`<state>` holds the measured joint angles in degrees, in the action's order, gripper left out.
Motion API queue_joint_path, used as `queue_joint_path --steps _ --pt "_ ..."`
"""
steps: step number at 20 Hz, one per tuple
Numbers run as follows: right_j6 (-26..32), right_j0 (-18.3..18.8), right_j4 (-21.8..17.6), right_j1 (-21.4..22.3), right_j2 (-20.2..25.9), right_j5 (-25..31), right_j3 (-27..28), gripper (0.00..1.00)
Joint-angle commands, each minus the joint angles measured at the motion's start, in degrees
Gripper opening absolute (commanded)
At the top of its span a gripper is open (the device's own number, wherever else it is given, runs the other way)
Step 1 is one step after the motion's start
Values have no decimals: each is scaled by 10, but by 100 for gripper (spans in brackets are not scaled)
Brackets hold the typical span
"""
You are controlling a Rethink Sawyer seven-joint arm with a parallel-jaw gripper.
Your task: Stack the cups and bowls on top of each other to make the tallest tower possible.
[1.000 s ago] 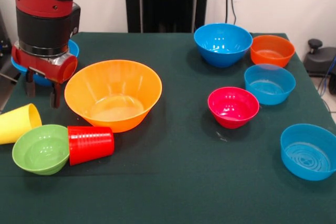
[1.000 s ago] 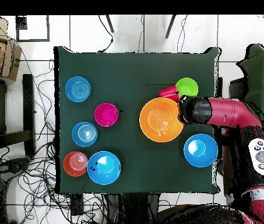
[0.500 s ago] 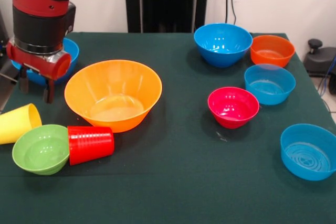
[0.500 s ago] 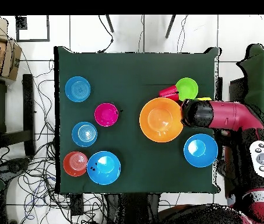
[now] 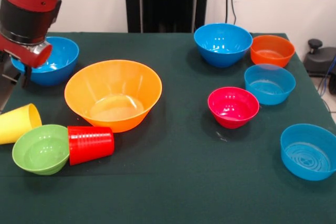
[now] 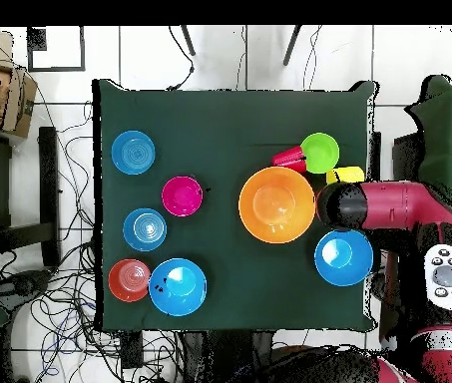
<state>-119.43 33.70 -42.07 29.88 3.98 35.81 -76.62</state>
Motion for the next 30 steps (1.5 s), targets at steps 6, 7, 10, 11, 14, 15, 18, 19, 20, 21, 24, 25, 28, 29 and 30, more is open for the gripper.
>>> queue_joint_path --steps 6,7,10,11,14,15,18,19,20,21,24,25,28,29,30 --pt "117 -22 -34 -4 2 62 36 100" --pt "121 -19 -29 -1 6 61 34 100" --pt "131 -13 -19 5 16 59 28 100" --pt "133 -12 -17 7 18 60 26 100" --pt "137 -12 -9 9 23 73 30 100" --pt "137 -13 -6 10 24 78 32 100" --pt "130 -16 6 12 30 94 37 100" --pt "128 -18 10 12 31 101 41 100" --pt "127 -19 14 11 33 107 44 100" --pt "127 -20 17 10 34 113 48 100" --pt "129 -25 24 8 36 129 60 100" --pt "131 -25 26 8 36 134 63 100" --pt "135 -27 34 6 41 154 77 100" --pt "134 -28 38 4 43 162 83 100" --pt "132 -29 42 3 46 171 90 100"
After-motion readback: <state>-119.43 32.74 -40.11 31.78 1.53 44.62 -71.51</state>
